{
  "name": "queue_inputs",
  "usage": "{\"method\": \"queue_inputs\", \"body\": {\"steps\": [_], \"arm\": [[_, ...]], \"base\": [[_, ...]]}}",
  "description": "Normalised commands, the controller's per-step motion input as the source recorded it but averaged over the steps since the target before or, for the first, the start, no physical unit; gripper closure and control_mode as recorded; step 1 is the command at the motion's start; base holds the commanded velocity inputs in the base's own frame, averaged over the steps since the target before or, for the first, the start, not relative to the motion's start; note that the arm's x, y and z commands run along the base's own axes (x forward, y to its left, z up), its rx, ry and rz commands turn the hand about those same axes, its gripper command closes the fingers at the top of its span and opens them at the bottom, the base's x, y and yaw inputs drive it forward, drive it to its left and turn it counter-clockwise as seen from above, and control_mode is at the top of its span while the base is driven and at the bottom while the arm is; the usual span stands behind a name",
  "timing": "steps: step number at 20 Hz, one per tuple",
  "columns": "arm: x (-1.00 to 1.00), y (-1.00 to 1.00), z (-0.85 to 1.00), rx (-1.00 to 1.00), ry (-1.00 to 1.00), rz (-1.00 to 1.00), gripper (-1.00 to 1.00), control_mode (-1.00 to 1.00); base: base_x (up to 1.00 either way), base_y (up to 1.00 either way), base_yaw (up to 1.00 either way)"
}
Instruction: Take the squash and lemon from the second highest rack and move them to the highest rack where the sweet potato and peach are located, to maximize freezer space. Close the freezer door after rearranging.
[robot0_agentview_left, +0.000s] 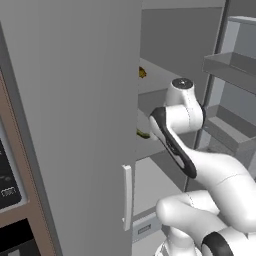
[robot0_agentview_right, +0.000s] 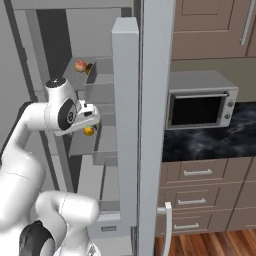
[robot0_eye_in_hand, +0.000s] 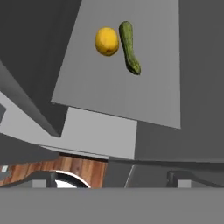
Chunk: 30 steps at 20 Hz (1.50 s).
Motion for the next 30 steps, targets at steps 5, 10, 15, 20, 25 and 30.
{"method": "queue_inputs", "body": {"steps": [5, 10, 15, 20, 25, 30], "arm": [[0.54, 0.00, -0.34, 0.00, 0.00, 0.21, -1.00, -1.00], [0.56, 0.00, -0.24, 0.00, 0.01, 0.25, -1.00, -1.00], [0.43, 0.00, -0.23, 0.00, 0.00, 0.04, -1.00, -1.00], [0.40, 0.00, -0.29, -0.01, 0.00, 0.01, -1.00, -1.00], [0.37, 0.00, -0.29, 0.00, 0.00, 0.03, -1.00, -1.00], [0.43, 0.00, -0.20, 0.00, 0.00, 0.05, -1.00, -1.00]], "base": [[0.00, 0.00, 0.00], [0.00, 0.00, 0.00], [0.00, 0.00, 0.00], [0.00, 0.00, 0.00], [0.00, 0.00, 0.00], [0.00, 0.00, 0.00]]}}
